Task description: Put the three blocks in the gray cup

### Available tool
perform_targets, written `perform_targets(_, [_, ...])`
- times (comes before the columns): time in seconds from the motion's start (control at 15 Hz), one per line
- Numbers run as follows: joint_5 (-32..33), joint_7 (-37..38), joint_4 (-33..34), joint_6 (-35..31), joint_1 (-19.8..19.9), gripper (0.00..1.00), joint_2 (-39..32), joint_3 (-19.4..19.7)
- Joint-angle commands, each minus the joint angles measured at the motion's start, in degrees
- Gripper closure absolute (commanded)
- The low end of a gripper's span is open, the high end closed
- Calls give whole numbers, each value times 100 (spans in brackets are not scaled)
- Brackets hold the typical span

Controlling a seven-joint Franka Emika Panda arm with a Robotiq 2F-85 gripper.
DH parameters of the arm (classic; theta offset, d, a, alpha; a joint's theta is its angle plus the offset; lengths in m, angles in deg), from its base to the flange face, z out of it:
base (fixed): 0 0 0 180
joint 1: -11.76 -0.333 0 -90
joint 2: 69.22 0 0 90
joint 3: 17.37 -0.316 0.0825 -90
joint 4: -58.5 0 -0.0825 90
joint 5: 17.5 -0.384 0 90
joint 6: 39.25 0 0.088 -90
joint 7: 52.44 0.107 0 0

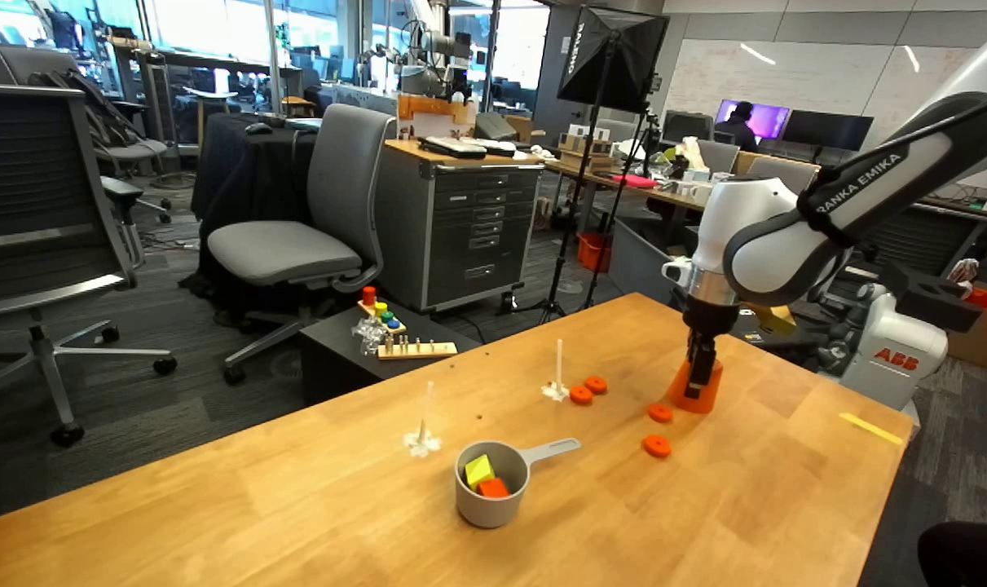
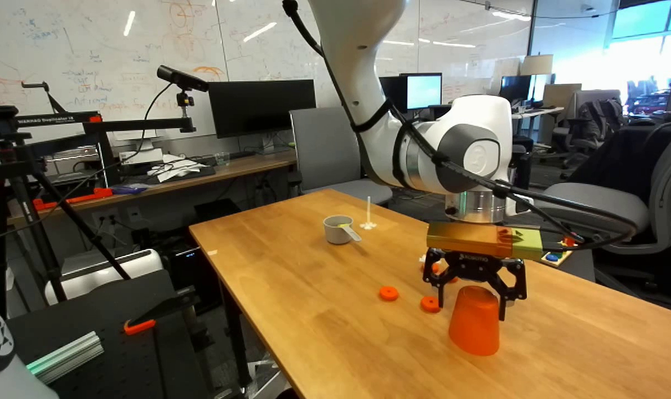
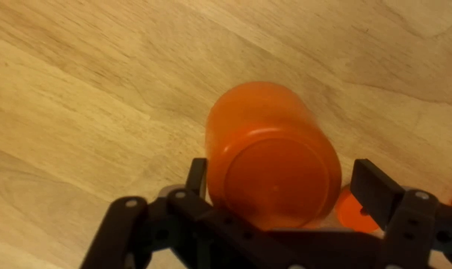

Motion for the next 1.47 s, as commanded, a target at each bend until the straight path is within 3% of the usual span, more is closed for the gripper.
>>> perform_targets(0.0, [-83,-68,-66,125,19,0,101,7])
perform_targets(0.13, [-70,-40,-92,124,5,26,120,32])
perform_targets(0.33, [-67,-21,-117,118,-4,49,157,43])
perform_targets(0.8, [-42,34,-226,158,-62,50,335,58])
perform_targets(1.4, [189,467,-673,285,-560,50,1458,222])
